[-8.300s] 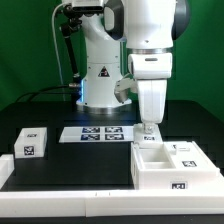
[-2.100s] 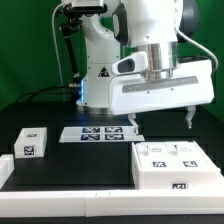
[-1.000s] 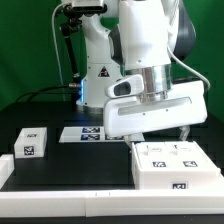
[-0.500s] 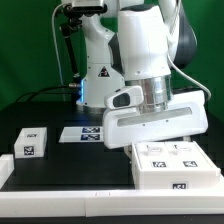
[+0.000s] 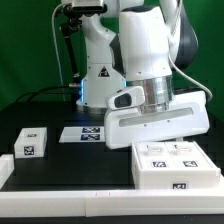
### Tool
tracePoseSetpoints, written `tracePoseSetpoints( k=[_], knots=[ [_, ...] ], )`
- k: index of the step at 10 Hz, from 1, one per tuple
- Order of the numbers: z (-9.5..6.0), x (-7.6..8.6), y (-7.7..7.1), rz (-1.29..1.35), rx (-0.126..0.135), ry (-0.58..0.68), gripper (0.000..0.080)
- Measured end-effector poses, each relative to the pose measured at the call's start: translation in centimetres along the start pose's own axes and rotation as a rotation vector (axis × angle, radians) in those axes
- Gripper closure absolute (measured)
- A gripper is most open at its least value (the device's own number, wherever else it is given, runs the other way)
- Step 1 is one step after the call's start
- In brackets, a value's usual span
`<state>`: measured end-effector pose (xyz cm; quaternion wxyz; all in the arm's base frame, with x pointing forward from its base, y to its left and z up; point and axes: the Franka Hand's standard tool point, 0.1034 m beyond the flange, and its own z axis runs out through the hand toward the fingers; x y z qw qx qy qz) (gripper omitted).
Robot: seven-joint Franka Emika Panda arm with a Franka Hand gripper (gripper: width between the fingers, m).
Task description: Assemble cabinet
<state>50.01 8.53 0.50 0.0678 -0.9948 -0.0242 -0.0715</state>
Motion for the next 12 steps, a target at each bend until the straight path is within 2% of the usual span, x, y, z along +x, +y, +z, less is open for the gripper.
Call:
tracePoseSetpoints(
  k=[1, 2, 3, 4, 5, 9, 12],
  knots=[
    [0.0, -0.1, -0.1, -0.001, 0.0, 0.002, 0.0519],
    [0.1, -0.3, 0.0, -0.011, 0.0, 0.004, 0.0519],
    [0.1, -0.6, 0.2, -0.024, -0.002, 0.008, 0.0706],
    [0.2, -0.9, 0.5, -0.035, -0.005, 0.011, 0.0706],
    [0.2, -1.0, 0.7, -0.045, -0.008, 0.009, 0.0778],
    [-0.2, -0.8, 0.7, -0.058, -0.009, 0.012, 0.0798],
    [-4.5, 0.6, 1.3, -0.104, -0.029, -0.004, 0.0798]
  ],
)
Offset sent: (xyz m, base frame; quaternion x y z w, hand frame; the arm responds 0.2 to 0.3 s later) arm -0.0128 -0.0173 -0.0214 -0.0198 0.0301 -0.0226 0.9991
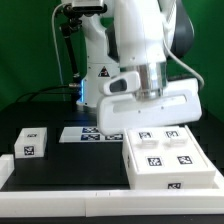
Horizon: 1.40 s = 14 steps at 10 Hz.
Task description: Assemble cabinet
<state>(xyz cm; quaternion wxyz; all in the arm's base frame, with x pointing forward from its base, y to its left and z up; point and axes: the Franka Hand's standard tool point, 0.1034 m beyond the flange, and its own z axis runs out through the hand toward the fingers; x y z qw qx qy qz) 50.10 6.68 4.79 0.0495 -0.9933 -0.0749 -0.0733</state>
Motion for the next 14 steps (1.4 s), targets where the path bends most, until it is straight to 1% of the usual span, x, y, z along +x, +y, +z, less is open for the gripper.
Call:
tracePoseSetpoints(
  k=[2, 4, 7, 10, 13, 14],
  knots=[
    [-2.3, 1.1, 0.1, -0.011, -0.01, 0.007, 0.0798],
    [-4.0, 2.2, 0.0, -0.02, -0.015, 0.013, 0.0798],
    [-5.6, 3.5, 0.1, -0.03, -0.012, -0.036, 0.0798],
    [-6.4, 4.3, 0.5, -0.033, -0.007, -0.078, 0.0798],
    [-6.0, 3.9, 0.4, -0.035, -0.006, -0.077, 0.0798],
    [-5.6, 3.2, 0.1, -0.039, -0.008, -0.07, 0.0798]
  ],
)
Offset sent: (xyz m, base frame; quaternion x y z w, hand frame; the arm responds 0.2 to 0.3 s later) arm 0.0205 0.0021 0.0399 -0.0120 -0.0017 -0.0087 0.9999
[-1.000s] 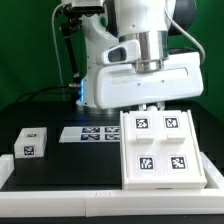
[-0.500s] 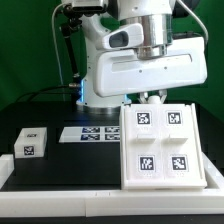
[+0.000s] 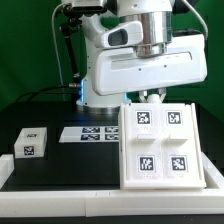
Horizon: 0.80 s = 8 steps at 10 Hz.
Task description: Assemble cabinet
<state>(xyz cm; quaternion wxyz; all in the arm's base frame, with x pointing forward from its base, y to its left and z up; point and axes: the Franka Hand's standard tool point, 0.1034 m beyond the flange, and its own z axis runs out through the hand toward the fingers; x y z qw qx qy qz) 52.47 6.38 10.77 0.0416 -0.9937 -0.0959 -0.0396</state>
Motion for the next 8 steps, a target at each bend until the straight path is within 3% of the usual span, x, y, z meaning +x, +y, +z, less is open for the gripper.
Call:
tracePoseSetpoints(
  k=[5, 8],
  knots=[
    [-2.5, 1.8, -0.2, -0.008, 0.001, -0.023, 0.0798],
    [-2.3, 1.6, -0.3, -0.01, 0.002, -0.028, 0.0798]
  ],
)
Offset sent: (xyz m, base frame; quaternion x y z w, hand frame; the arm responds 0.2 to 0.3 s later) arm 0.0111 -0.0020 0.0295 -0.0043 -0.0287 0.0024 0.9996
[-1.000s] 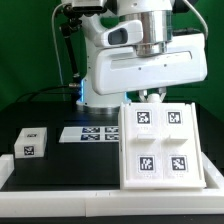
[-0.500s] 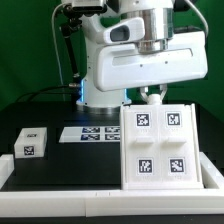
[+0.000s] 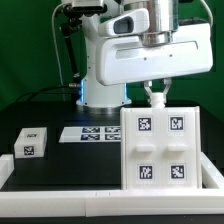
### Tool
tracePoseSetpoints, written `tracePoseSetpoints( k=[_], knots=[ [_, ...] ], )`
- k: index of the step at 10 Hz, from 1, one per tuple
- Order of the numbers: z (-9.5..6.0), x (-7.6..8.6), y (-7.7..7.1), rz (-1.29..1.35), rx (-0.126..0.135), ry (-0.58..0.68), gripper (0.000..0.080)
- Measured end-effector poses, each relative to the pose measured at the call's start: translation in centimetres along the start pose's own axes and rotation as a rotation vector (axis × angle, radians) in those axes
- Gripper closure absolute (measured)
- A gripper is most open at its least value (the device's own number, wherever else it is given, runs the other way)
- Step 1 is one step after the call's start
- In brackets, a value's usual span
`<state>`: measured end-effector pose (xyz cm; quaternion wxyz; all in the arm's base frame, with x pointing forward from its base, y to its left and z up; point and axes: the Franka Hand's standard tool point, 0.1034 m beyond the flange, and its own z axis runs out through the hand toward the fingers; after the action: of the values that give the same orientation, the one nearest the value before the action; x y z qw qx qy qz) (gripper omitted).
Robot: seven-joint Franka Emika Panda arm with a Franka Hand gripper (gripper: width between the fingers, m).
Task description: Assemble cabinet
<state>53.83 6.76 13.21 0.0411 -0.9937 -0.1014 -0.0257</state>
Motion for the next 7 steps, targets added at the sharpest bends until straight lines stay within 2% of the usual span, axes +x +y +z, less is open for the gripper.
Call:
tracePoseSetpoints(
  k=[3, 4, 5, 6, 7],
  knots=[
    [0.02, -0.03, -0.01, 0.0, 0.0, -0.001, 0.0769],
    [0.03, -0.03, -0.01, 0.0, 0.0, -0.001, 0.0589],
    [0.03, -0.04, -0.01, 0.0, 0.0, -0.001, 0.0589],
    [0.03, -0.04, -0.01, 0.0, 0.0, -0.001, 0.0408],
    [0.04, -0.05, -0.01, 0.0, 0.0, -0.001, 0.0272]
  ],
)
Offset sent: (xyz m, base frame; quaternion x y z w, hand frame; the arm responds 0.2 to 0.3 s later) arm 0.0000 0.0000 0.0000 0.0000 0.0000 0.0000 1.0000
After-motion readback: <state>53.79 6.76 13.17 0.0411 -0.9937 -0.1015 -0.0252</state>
